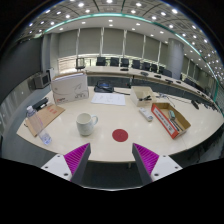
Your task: Pour water
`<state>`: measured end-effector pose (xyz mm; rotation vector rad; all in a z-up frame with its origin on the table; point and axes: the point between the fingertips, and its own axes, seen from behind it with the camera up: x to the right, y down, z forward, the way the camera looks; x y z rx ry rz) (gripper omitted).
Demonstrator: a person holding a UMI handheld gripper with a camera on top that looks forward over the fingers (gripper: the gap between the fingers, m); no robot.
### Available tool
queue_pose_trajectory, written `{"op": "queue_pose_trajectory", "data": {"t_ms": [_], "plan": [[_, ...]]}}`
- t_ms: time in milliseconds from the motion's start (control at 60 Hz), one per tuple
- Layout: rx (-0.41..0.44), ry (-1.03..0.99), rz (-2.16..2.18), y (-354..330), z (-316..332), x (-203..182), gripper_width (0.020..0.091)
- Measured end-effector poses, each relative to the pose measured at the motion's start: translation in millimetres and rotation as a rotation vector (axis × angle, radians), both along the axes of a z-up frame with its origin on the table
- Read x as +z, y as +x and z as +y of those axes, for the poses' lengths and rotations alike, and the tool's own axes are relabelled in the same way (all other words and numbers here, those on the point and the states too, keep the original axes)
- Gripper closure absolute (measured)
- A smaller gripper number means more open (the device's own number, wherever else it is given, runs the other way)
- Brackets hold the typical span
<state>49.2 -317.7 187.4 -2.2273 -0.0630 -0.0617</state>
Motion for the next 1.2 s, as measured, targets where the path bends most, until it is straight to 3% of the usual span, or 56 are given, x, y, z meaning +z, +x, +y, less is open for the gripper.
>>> {"op": "queue_pose_trajectory", "data": {"t_ms": [217, 467, 683, 817, 1100, 1150, 1200], "plan": [[0.072, -0.014, 0.01, -46.5, -11.2, -7.4, 0.0246], [0.22, -0.027, 0.042, -162.0, -22.7, -25.9, 0.0243], [0.279, -0.019, 0.1, -266.4, -18.7, -49.2, 0.0251], [0.284, 0.033, 0.103, -316.6, 6.7, -66.2, 0.0243], [0.211, 0.151, 0.12, -369.4, 86.6, -106.5, 0.0251], [0.2, 0.164, 0.114, -373.6, 95.7, -113.8, 0.0281], [0.191, 0.179, 0.104, -375.3, 106.3, -119.5, 0.0356]]}}
